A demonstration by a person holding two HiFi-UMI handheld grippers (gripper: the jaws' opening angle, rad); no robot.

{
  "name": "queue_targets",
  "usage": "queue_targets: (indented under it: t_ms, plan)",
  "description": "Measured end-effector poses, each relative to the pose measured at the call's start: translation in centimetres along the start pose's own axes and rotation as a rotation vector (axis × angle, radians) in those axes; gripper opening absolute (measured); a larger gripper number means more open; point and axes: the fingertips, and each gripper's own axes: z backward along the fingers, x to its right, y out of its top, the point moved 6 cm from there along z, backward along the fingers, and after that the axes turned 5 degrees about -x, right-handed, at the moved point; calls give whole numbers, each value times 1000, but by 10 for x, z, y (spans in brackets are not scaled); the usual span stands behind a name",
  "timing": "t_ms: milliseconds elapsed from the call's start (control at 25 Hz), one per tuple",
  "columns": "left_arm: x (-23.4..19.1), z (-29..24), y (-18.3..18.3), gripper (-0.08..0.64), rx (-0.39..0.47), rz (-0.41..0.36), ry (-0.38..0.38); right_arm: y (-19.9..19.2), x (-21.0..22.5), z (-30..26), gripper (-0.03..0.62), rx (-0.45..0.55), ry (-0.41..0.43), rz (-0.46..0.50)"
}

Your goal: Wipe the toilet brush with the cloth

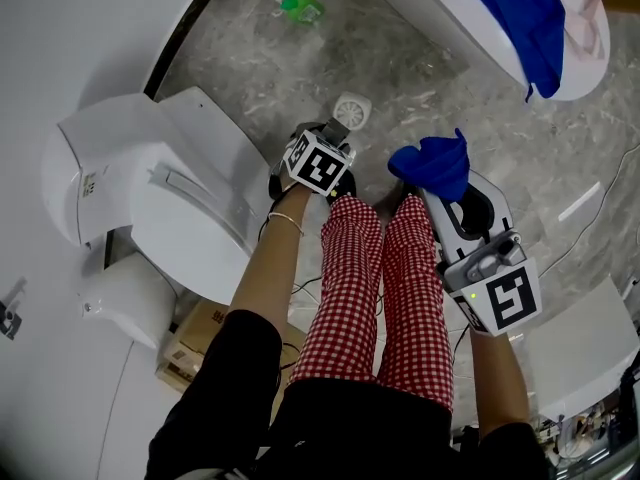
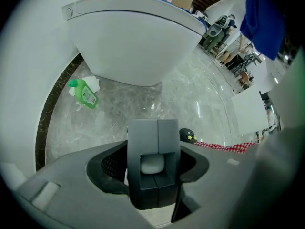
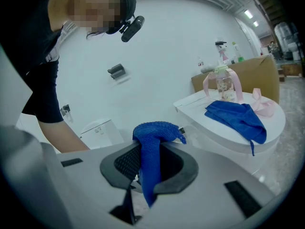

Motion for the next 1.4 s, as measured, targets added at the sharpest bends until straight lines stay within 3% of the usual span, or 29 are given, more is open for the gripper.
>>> queue_targets:
  t_ms: [360,960,1160,1400]
  plan:
    - [-2,-11,-2,239,5,34,14,-10,-5,8,71,-17,1,-20]
    - [-1,-14,1,202,-39,-48,76,-17,2,21,71,-15,-55,-50]
    - [1,-9,1,172,-28,-46,143,-14,6,25,71,-8,-77,-62]
    - [2,-3,-1,169,-20,4,142,-9,5,27,71,2,-68,-44]
